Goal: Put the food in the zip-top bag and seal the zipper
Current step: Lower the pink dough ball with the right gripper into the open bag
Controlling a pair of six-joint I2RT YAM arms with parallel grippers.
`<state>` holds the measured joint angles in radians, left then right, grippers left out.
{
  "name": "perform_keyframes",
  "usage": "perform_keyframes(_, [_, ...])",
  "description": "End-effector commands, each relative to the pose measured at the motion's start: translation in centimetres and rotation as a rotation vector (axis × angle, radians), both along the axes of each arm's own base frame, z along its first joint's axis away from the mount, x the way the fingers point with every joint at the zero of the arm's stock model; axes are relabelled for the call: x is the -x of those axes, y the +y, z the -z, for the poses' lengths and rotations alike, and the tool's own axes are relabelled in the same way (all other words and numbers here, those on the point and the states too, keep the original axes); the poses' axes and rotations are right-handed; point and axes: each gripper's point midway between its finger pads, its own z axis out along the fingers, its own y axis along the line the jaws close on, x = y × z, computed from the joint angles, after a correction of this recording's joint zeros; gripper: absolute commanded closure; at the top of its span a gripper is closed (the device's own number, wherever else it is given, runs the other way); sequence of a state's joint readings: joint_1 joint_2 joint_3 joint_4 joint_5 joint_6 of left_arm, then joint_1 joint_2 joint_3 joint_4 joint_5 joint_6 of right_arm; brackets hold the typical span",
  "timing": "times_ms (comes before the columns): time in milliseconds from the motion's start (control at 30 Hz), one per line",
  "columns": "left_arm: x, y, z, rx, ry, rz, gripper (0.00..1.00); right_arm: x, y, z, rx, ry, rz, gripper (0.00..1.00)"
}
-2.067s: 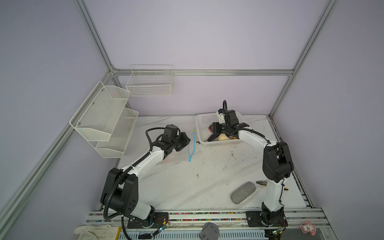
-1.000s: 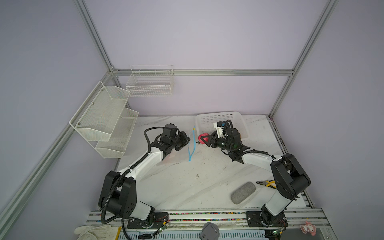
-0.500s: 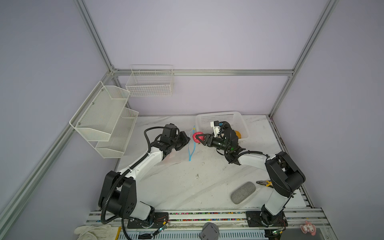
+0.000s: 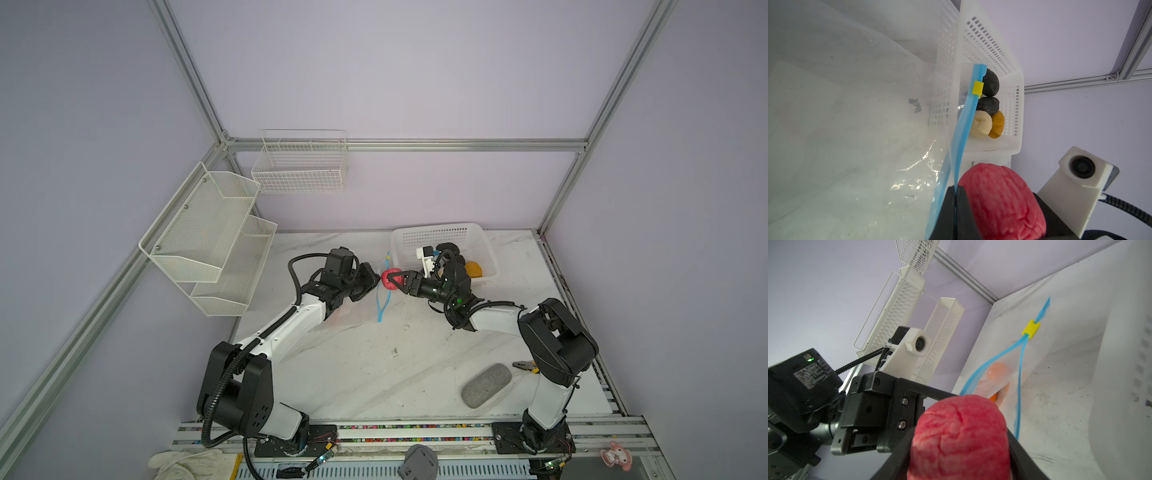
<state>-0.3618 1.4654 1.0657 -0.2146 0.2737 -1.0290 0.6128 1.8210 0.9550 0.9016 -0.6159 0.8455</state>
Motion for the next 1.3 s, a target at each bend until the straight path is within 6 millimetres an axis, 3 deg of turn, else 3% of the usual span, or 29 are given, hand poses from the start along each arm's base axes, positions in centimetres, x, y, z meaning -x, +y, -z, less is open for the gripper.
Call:
perform_keyframes(0, [-0.1, 0.1, -2.9, 0.027, -0.077, 0.007, 1.0, 0.6, 0.5, -0.4, -0.043, -0.011, -0.028, 0.66])
perform_keyframes(100, [-0.1, 0.0, -3.2, 0.031, -0.081, 0.008, 1.0, 0.6, 0.5, 0.0, -0.041, -0.005, -0.031, 0.66])
perform_keyframes(133, [0.3, 0.2, -4.5, 0.041, -0.112, 0.006, 1.0, 0.6, 0.5, 0.0, -0.042, -0.006, -0.031, 0.66])
perform_keyframes(200, [0.3, 0.3, -4.7, 0.042, -0.117, 0.004, 1.0, 0.6, 0.6, 0.2, -0.042, -0.004, -0.036, 0.66])
perform_keyframes(800, [0.5, 0.3, -5.0, 0.045, -0.12, 0.004, 1.0, 0.2, 0.7, 1.6, 0.041, 0.003, -0.023, 0.66])
perform_keyframes(1267, [0.7, 0.3, -5.0, 0.05, -0.12, 0.006, 1.0, 0.2, 2.6, 2.8, 0.188, 0.001, -0.03, 0.65])
